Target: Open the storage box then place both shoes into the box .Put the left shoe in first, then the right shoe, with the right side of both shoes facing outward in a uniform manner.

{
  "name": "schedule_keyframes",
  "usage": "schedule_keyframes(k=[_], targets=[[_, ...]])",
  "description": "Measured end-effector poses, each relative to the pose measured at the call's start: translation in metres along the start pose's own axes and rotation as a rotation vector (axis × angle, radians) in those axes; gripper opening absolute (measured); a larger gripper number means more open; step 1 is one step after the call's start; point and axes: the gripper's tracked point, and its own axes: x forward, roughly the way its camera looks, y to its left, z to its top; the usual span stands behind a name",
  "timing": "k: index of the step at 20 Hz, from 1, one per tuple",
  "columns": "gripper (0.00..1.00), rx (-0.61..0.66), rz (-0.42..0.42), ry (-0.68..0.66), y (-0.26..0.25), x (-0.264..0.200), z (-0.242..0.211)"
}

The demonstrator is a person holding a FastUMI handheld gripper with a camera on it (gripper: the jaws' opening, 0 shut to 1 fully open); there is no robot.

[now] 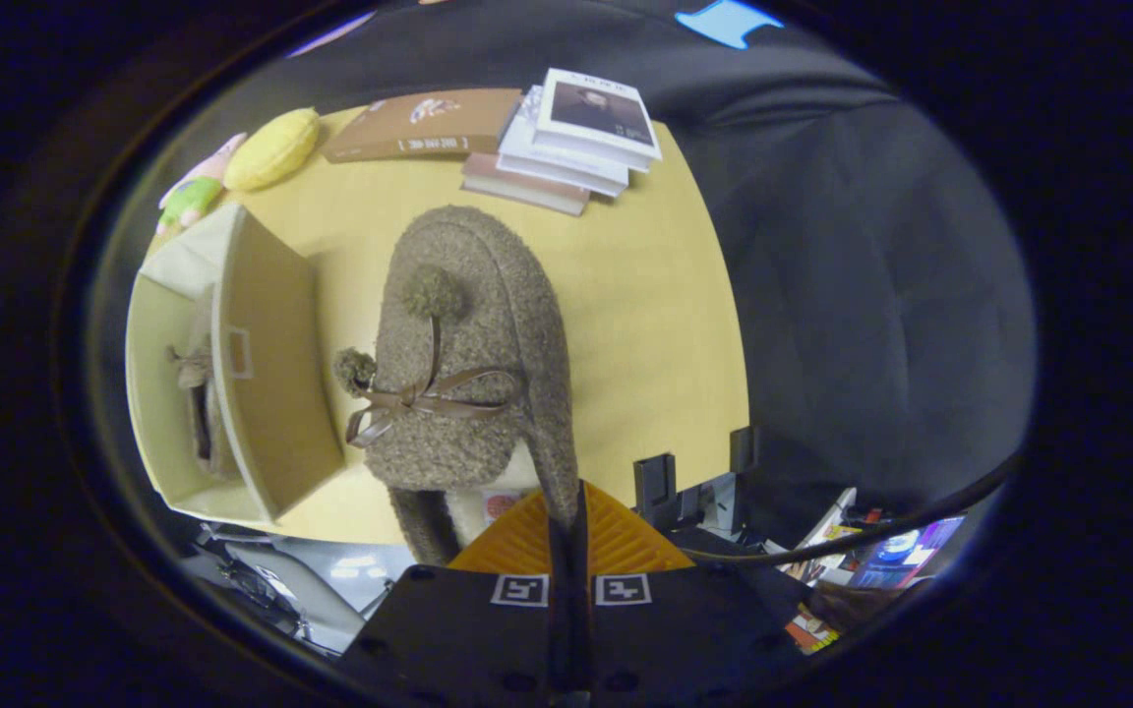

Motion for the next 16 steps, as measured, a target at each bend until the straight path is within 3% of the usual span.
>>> schedule_keyframes(k=[7, 13, 16], targets=[[0.04, -0.108, 0.074, -0.124, 0.073, -0.079, 0.032], [0.04, -0.201, 0.195, -0.138, 0.175, -0.077, 0.039], [0.03, -0.184, 0.269, -0.115, 0.217, -0.060, 0.035]])
